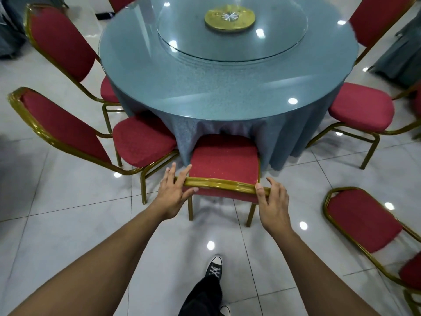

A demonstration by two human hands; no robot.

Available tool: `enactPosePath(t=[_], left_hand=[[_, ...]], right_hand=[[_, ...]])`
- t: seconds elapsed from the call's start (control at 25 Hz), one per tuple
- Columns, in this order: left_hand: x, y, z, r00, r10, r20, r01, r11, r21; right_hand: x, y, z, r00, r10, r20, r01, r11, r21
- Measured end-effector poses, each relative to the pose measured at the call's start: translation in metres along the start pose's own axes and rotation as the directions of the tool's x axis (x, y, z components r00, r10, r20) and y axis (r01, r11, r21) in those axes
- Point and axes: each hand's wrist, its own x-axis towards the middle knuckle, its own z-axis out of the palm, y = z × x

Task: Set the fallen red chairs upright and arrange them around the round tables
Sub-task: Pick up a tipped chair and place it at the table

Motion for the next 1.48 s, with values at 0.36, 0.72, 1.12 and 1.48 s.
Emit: enactPosePath(t=[0.36, 0.72, 1.12, 1.48], left_hand=[[0.067, 0.008, -0.019, 1.0, 0.002, 0.019, -0.002, 1.0, -0.027], [0.06, 0.061, -0.013, 0.988, 0.141, -0.06, -0.12, 0.958, 0.26], [0.118, 0.249, 0.012, 0.893, 0.45, 0.027, -0.447, 0.878, 0.171], [0.189, 0.48, 0.088, 0.875, 0.479, 0.066, -0.484, 0.87, 0.095]], right_hand=[[0.071, -0.011, -0.001, 1.0, 0.002, -0.004, -0.002, 0.999, 0.032], [0.08, -0.017, -0.029, 0.993, 0.017, 0.114, -0.013, 0.999, -0.036], [0.134, 0.029, -0.137, 0.994, 0.052, -0.092, -0.039, 0.99, 0.134], [0.222, 0.156, -0.309, 0.969, 0.1, -0.227, -0.053, 0.977, 0.206]])
